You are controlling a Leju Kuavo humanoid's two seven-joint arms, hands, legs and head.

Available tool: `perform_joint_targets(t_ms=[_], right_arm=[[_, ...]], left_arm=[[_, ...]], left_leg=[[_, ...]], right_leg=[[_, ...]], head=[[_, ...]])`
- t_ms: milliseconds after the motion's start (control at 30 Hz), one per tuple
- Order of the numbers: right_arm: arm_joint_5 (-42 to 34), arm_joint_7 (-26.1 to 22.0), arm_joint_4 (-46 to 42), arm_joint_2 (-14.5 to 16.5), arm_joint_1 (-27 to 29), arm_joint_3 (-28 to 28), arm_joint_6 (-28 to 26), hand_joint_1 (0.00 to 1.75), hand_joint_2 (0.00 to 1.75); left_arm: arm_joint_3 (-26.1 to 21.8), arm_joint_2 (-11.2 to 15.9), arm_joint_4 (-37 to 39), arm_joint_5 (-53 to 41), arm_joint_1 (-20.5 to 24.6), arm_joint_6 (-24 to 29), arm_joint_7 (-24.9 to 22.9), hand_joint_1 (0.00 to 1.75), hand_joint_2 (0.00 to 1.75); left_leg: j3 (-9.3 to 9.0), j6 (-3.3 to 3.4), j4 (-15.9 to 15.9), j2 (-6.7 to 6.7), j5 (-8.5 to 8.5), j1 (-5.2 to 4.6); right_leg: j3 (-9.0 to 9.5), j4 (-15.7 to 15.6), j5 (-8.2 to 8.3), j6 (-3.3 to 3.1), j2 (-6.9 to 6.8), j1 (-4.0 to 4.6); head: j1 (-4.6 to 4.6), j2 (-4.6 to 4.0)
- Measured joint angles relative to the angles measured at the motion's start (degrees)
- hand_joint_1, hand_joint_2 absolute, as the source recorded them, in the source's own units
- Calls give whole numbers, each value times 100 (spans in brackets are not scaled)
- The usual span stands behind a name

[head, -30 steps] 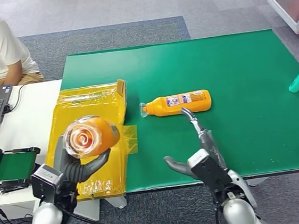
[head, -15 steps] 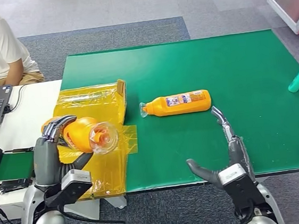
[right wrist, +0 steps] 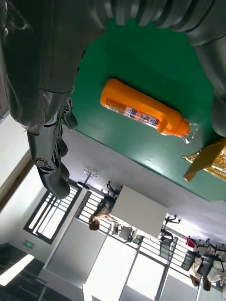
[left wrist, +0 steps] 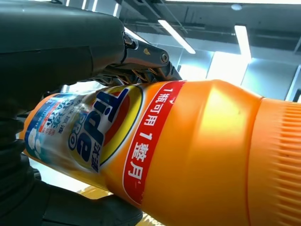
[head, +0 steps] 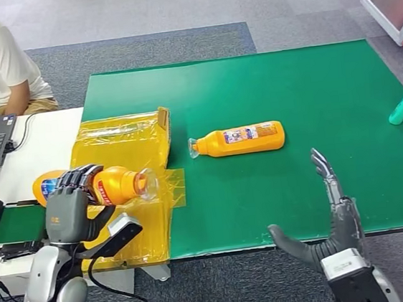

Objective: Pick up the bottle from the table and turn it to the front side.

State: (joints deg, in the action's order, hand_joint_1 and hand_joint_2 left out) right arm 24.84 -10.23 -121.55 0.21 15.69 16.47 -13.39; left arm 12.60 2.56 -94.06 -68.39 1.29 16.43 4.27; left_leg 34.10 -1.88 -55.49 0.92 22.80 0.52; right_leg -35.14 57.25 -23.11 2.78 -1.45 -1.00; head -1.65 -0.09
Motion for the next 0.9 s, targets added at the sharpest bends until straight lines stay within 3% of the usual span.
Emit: perform_joint_targets(t_ms=[533,900], right_arm=[[-147,-83,-163,-83,95,-260,438,0,175],[-36,-159,-161,-86,-85,-254,586,0,175]], left_arm=[[332,-43,1504,-323,773,-195,-216,175,175],[716,-333,2737,-241,1605,-614,-399,175,175]], left_leg=[[-1,-2,0,0,-3,0],[0,-2,0,0,-6,0]], right_leg=[[-1,0,1,-1,0,0],[2,0,4,0,0,0]], head=[[0,0],[0,-1]])
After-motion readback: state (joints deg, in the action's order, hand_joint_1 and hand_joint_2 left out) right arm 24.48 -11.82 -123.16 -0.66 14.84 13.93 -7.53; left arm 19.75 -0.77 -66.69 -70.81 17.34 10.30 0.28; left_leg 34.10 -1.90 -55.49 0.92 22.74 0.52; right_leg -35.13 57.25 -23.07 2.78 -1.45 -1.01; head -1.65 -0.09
